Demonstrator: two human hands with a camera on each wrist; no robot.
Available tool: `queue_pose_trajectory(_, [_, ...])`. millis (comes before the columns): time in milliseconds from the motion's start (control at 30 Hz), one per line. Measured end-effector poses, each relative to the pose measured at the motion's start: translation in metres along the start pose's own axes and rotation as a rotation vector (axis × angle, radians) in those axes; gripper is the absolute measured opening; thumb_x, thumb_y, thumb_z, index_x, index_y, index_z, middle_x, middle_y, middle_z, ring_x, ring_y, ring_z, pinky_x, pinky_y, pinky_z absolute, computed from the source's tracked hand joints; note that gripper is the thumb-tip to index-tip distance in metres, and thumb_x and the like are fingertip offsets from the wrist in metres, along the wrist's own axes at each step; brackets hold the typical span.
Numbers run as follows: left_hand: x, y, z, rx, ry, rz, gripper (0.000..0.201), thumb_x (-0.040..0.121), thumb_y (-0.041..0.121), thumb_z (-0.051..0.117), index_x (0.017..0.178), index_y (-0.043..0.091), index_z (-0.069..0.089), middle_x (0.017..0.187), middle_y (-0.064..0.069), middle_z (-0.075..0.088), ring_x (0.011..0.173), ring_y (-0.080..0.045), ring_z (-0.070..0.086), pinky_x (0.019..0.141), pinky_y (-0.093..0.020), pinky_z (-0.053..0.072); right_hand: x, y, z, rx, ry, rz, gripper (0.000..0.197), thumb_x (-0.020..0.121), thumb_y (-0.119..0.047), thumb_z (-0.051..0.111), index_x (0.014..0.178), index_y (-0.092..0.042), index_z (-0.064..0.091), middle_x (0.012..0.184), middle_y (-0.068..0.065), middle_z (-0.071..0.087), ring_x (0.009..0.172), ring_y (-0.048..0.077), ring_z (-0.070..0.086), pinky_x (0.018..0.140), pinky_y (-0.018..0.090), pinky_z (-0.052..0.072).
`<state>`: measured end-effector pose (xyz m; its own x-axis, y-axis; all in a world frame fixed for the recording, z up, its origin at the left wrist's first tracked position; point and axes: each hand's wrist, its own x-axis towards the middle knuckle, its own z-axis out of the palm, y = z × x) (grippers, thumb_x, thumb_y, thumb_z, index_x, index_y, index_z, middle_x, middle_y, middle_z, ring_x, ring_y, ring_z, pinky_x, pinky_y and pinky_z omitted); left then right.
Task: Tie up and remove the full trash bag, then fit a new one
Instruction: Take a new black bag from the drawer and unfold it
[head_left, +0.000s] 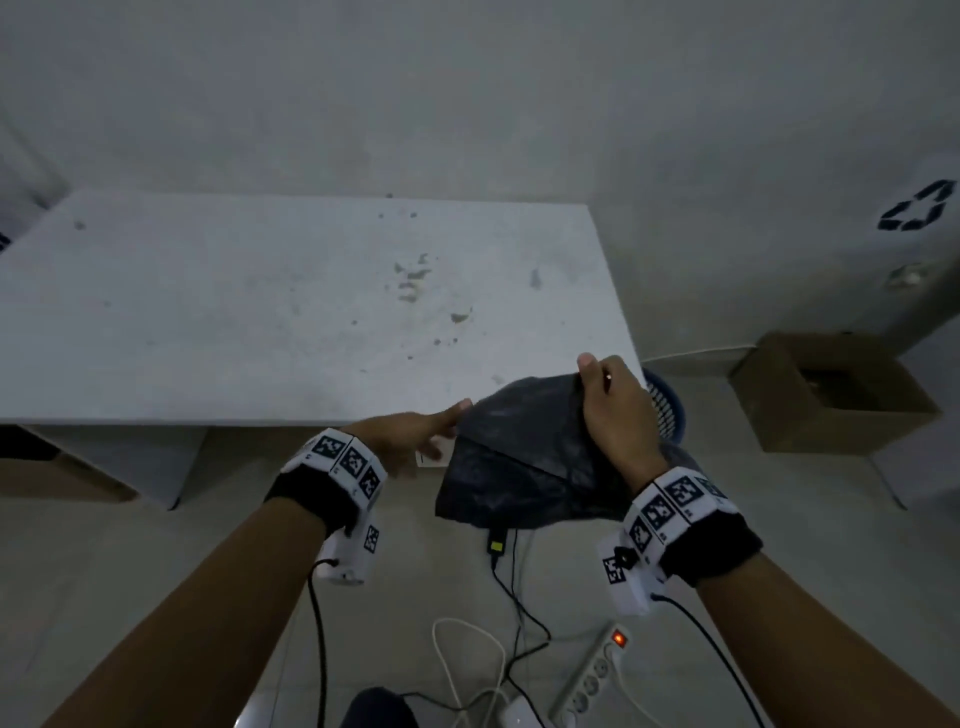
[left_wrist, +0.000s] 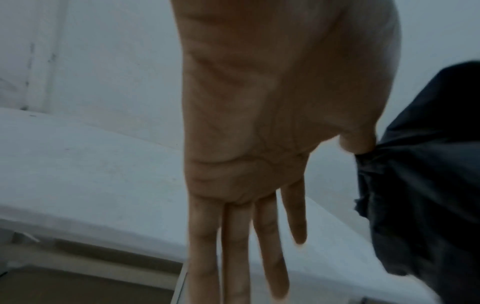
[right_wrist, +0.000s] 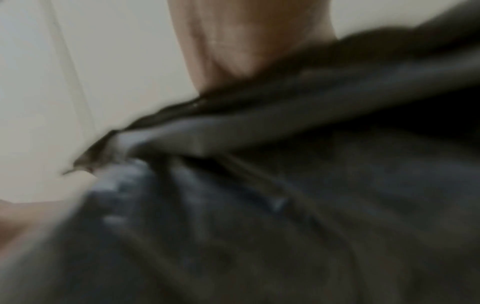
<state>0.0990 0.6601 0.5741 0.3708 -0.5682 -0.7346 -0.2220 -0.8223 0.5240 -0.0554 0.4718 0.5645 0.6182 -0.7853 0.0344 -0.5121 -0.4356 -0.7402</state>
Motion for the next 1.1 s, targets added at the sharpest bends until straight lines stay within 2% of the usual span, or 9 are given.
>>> queue_pose_trajectory(67, [-0.017,0.019,-0.015,-0.111,-0.061,-0.094,0.099,0.073,0.088,0.018,0.14,0.021,0.046,0.133,-0.011,0.054,0.082,-0.026,0.062,0.075,-0.036,0.048,0.013,-0.028,-0.019,0.012,0.107,-0.067,0.04,0.098,-0.056,0.031,0.079,-0.022,0.04,0.07,0.001,0.052,0.075,0.032,0.056,0.068,0.041,0.044])
queue_pose_trajectory(133, [-0.027,0.032,-0.036,-0.136,0.015,-0.102,0.082,0.086,0.074,0.022,0.131,0.012,0.054,0.125,-0.014,0.055,0.073,-0.024,0.061,0.071,-0.033,0.049,0.03,-0.055,-0.026,0.0,0.201,-0.124,0.039,0.099,-0.052,0.03,0.08,-0.019,0.04,0.068,0.002,0.052,0.072,0.032,0.054,0.066,0.041,0.044])
queue_pose_trajectory(267, [-0.02,0.029,-0.079,-0.251,0.256,0.003,0.057,0.096,0.056,0.036,0.117,0.007,0.055,0.081,-0.006,0.058,0.064,-0.021,0.06,0.065,-0.028,0.048,0.053,-0.086,-0.002,0.021,0.229,-0.159,0.036,0.102,-0.044,0.03,0.084,-0.014,0.039,0.063,-0.006,0.043,0.066,0.027,0.045,0.062,0.035,0.032])
queue_pose_trajectory(367, [-0.002,0.011,-0.107,-0.378,0.162,0.031,0.048,0.101,0.043,0.036,0.128,0.008,0.052,0.073,-0.005,0.071,0.068,-0.022,0.067,0.071,-0.029,0.051,0.059,-0.085,0.041,0.045,0.163,-0.147,0.037,0.103,-0.042,0.032,0.084,-0.011,0.039,0.064,0.004,0.048,0.061,0.028,0.044,0.057,0.034,0.027])
queue_pose_trajectory(567, [0.068,-0.019,-0.174,-0.408,-0.088,0.051,0.057,0.096,0.057,0.034,0.137,0.018,0.04,0.102,-0.008,0.073,0.09,-0.026,0.07,0.079,-0.032,0.054,0.106,-0.095,0.141,-0.082,0.055,-0.135,0.039,0.101,-0.046,0.032,0.08,-0.012,0.034,0.064,0.008,0.047,0.056,0.026,0.044,0.053,0.034,0.028])
queue_pose_trajectory(833, [0.13,-0.025,-0.264,-0.69,0.112,0.216,0.051,0.089,0.057,0.051,0.12,0.017,0.057,0.111,-0.009,0.07,0.088,-0.028,0.072,0.087,-0.042,0.056,0.187,-0.17,0.202,-0.242,0.161,-0.47,0.043,0.101,-0.047,0.029,0.079,-0.015,0.047,0.074,0.003,0.052,0.069,0.022,0.045,0.063,0.033,0.033])
queue_pose_trajectory(933, [0.152,-0.044,-0.274,-0.652,0.113,0.092,0.057,0.088,0.063,0.048,0.124,0.02,0.054,0.12,-0.006,0.065,0.086,-0.03,0.072,0.08,-0.039,0.058,0.179,-0.159,0.231,-0.456,-0.058,-0.562,0.036,0.098,-0.044,0.036,0.079,-0.017,0.051,0.078,0.003,0.055,0.074,0.025,0.052,0.067,0.035,0.032])
queue_pose_trajectory(1033, [0.171,-0.064,-0.268,-0.623,0.091,-0.066,0.063,0.09,0.06,0.047,0.142,0.026,0.035,0.137,-0.009,0.052,0.094,-0.033,0.067,0.072,-0.037,0.056,0.17,-0.138,0.256,-0.442,-0.544,-0.297,0.035,0.099,-0.043,0.039,0.089,-0.015,0.057,0.093,0.005,0.057,0.091,0.026,0.055,0.078,0.038,0.039])
queue_pose_trajectory(1100, [0.183,-0.072,-0.265,-0.639,0.102,-0.106,0.067,0.091,0.054,0.05,0.147,0.03,0.023,0.137,-0.012,0.05,0.099,-0.035,0.063,0.075,-0.038,0.054,0.171,-0.14,0.26,-0.18,-0.512,-0.173,0.032,0.1,-0.035,0.044,0.082,-0.012,0.056,0.083,0.007,0.058,0.078,0.024,0.056,0.071,0.035,0.043])
